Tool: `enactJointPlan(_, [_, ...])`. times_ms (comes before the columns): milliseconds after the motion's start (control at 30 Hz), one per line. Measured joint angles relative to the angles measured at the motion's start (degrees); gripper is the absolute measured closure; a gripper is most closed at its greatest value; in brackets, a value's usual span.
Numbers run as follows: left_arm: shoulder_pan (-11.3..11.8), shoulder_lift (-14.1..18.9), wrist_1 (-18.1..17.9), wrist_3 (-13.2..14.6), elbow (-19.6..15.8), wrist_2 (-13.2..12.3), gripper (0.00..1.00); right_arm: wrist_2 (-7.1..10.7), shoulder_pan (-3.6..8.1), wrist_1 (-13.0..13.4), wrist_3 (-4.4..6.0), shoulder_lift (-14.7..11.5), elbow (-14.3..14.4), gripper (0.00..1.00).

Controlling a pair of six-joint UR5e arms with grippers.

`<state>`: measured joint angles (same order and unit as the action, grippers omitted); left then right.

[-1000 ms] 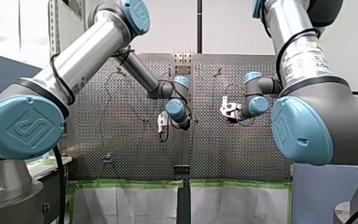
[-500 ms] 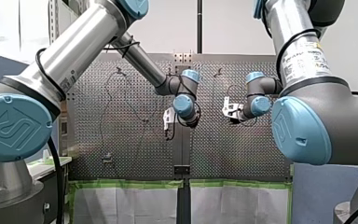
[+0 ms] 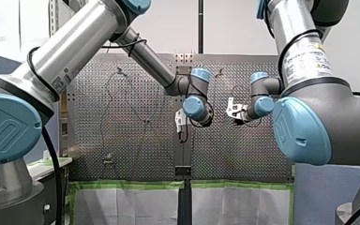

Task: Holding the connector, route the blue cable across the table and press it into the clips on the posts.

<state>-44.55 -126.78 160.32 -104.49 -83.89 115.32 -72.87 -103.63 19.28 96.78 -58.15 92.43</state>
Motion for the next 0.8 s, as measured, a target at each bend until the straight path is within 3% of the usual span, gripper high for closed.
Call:
enactJointPlan(233, [-1.5, -2.9, -3.4, -2.3, 3.4, 2.4, 0.0, 0.0, 0.57, -1.2, -0.8, 0.0, 0.0, 1.0])
enactJointPlan(633, [-1.0, -9.6, 0.6, -3.8, 10.1, 5.0, 0.0, 0.02, 1.37, -1.8, -1.04, -0.1, 0.0, 1.0])
enactJointPlan(800, [-1.4, -11.8, 0.0, -4.3, 13.0, 6.3, 0.0, 0.1, 1.63, -1.7, -1.06, -0.1, 0.0, 1.0])
